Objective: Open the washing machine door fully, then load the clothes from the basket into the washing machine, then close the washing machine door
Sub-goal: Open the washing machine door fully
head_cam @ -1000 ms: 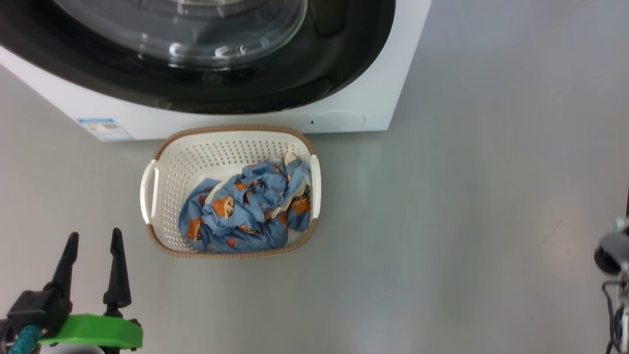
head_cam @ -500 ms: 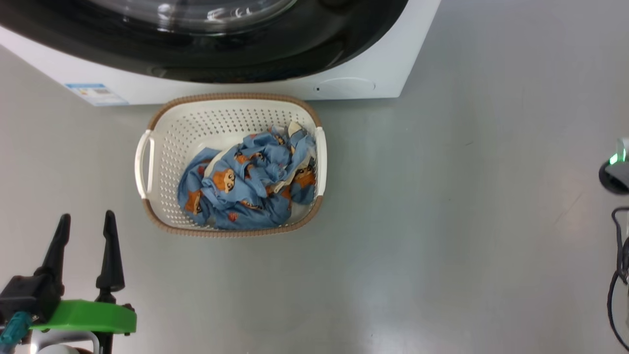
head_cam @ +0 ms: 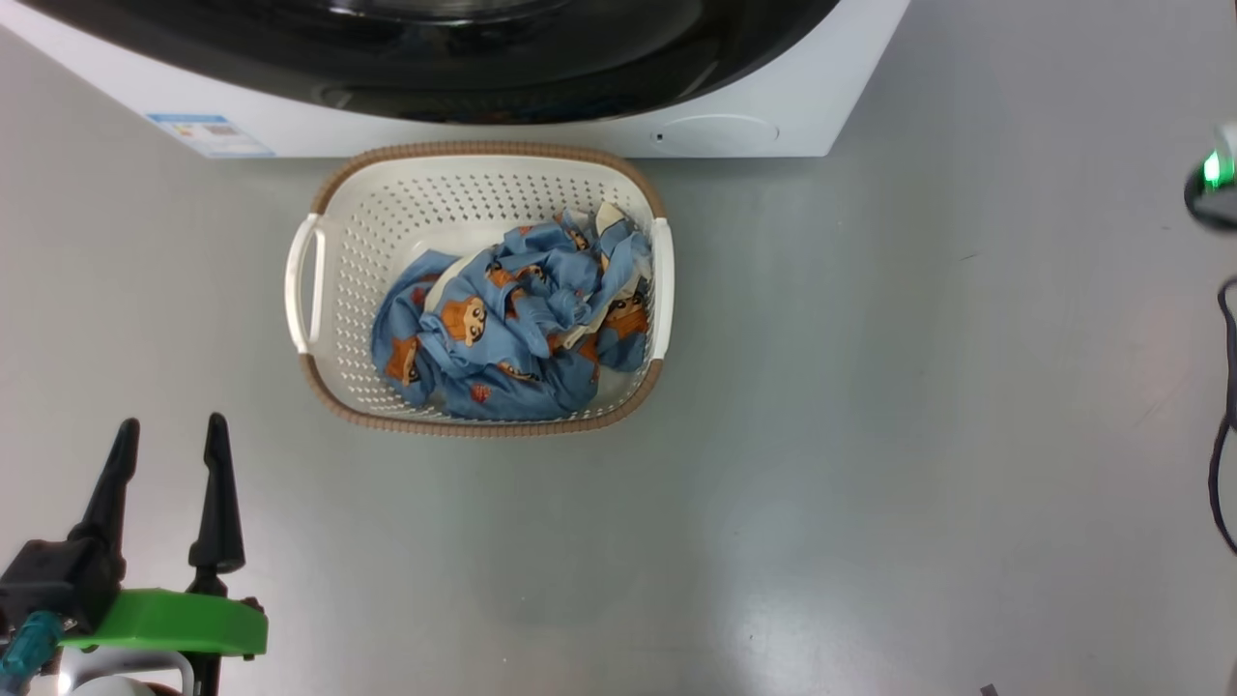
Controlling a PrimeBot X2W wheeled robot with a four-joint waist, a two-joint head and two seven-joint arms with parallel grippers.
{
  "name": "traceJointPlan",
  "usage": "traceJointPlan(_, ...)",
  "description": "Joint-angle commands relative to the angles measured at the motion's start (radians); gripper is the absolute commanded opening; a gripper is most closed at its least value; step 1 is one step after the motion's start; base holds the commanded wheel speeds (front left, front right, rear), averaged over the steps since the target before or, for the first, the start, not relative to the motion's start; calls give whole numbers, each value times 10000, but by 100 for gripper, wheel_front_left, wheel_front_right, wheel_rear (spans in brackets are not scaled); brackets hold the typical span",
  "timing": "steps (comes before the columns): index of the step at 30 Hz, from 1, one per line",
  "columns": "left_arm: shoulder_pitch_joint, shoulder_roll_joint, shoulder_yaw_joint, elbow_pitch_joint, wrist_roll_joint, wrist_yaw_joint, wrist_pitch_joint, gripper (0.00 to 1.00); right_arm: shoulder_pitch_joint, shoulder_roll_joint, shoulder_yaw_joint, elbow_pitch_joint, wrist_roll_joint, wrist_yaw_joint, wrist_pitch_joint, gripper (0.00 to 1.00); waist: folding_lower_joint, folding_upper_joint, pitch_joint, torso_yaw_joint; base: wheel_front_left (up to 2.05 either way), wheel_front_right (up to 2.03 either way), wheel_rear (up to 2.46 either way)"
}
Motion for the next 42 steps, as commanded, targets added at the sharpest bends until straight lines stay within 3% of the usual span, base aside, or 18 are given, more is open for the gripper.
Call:
traceJointPlan(1,-91,349,333,-226,-103,-29,-93,100,-255,-1,219,-309,-67,-11,128,0,0,-1,76,68,0,0,0)
traceJointPlan(21,-259,216,303,-189,-138,-29,-93,100,-2319,150,1856,20,-430,-11,882,0,0,-1,518,647,0,0,0)
traceJointPlan(42,-198,145,296,-224,-192,-29,-94,100,-3512,241,2648,388,-307,-11,1007,0,0,-1,1075,1083,0,0,0)
